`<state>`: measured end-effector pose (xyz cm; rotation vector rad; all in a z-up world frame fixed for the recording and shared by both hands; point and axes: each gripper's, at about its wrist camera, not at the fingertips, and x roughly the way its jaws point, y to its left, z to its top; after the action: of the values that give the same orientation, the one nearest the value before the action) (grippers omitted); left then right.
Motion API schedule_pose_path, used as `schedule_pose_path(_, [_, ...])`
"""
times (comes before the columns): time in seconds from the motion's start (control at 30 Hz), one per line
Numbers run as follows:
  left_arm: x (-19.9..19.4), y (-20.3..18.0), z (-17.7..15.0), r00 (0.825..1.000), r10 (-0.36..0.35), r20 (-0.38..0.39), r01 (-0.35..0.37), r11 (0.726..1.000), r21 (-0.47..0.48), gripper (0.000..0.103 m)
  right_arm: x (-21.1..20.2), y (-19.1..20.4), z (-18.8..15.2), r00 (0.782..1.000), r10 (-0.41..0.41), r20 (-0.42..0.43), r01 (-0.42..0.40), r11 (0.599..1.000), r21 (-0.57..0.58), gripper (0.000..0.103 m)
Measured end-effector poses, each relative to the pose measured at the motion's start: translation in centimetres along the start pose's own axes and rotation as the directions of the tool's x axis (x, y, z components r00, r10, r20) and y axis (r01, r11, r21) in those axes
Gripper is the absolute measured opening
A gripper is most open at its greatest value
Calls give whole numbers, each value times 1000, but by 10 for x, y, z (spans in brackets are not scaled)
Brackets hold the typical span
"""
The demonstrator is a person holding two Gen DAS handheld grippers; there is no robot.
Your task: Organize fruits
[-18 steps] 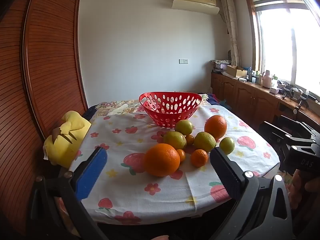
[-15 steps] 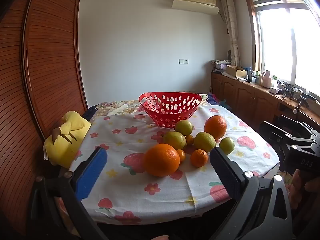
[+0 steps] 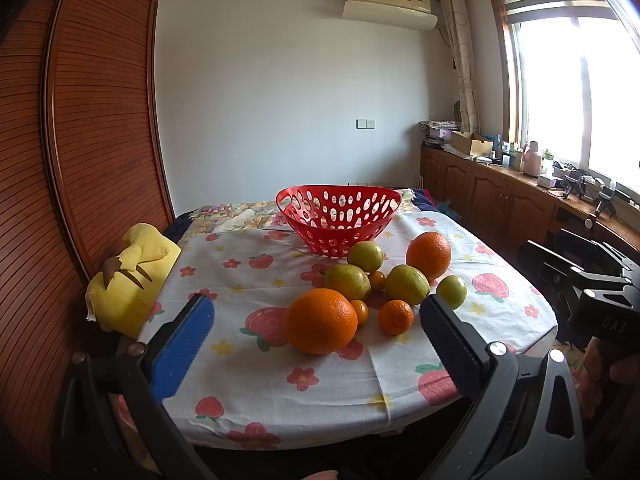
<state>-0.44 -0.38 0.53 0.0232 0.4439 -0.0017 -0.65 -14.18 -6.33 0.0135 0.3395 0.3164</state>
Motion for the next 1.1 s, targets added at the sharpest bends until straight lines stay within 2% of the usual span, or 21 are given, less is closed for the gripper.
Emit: schedule_pose_path(1.1, [3, -2, -2, 1000, -8, -14, 8, 1000, -2, 103, 3, 1, -2, 1000, -2, -7, 2, 1000, 3, 103])
